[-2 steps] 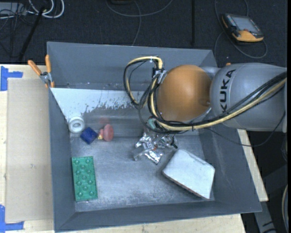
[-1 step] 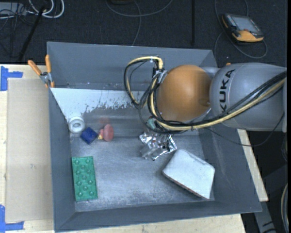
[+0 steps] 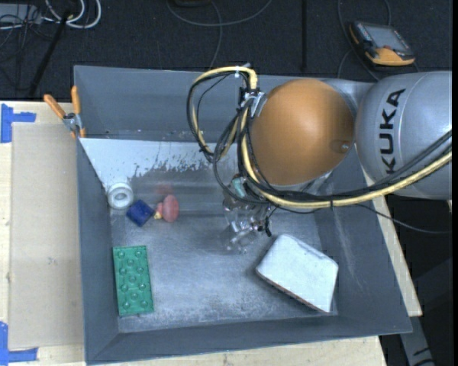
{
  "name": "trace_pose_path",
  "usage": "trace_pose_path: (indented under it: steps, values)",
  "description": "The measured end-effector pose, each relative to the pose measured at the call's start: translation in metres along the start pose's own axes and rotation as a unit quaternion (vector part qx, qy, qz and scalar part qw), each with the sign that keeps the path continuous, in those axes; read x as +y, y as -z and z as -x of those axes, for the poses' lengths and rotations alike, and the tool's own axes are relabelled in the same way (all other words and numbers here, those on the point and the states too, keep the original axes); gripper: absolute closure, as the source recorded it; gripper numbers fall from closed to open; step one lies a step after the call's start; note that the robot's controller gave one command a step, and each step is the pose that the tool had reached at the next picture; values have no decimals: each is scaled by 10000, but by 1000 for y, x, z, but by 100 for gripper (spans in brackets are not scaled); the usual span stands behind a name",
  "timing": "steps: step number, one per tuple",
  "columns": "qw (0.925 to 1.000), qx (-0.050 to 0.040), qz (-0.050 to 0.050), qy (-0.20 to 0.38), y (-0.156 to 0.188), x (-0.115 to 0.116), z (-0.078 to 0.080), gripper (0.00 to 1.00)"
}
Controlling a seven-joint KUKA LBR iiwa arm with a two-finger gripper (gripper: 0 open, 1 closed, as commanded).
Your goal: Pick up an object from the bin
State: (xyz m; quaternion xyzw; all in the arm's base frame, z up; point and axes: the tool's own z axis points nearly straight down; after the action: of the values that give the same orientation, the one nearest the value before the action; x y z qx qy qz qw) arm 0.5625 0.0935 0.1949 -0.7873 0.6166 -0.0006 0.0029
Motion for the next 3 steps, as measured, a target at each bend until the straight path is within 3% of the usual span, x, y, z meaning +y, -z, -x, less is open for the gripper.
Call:
trace_pose_path:
  steps: [1, 2, 3]
  values:
    - [10000, -1, 32, -34, -5, 1, -2, 0]
    - [9963, 6, 63, -863, -99, -21, -28, 0]
    - [9808, 6, 44, -1950, -124, 18, -33, 0]
